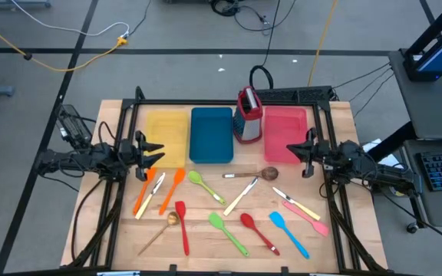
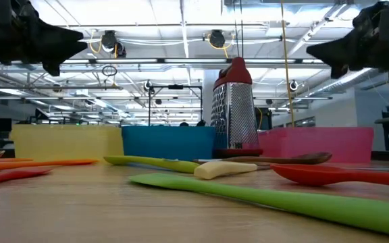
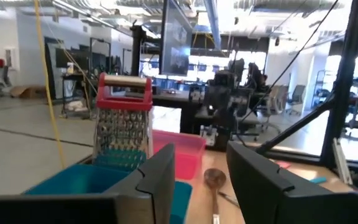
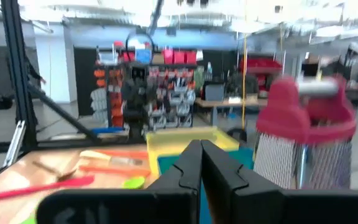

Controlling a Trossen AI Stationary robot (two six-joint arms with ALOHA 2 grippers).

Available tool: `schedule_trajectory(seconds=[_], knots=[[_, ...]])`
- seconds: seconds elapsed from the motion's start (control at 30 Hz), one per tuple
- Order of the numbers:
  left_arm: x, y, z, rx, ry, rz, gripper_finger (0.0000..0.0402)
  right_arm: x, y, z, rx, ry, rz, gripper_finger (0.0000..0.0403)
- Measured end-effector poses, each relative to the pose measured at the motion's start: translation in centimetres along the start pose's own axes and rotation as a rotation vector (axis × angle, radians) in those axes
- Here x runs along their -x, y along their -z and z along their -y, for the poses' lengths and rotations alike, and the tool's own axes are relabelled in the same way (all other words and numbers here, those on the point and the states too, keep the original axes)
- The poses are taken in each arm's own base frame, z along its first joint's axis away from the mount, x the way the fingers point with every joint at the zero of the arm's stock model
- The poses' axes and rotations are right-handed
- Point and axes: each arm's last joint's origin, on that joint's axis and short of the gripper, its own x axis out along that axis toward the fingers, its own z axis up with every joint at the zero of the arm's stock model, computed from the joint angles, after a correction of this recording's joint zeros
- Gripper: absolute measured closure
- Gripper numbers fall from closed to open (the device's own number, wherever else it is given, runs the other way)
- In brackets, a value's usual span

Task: Pick & Place Kitchen Items
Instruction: Put the left yellow table knife into the yellow bin

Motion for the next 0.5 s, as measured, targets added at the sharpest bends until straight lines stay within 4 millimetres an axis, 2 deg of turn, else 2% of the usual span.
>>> schedule_trajectory(seconds=[0.27, 0.5], knots=[[-1.1, -1.2, 0.1, -0.035, -0.084, -0.075, 0.025, 0.2, -1.9, 0.0, 0.19, 0.021, 0.194, 0.0399], [-3.5, -4.3, 0.7, -0.056, -0.112, -0.156, 0.025, 0.2, -2.1, 0.0, 0.179, 0.023, 0.217, 0.0387]])
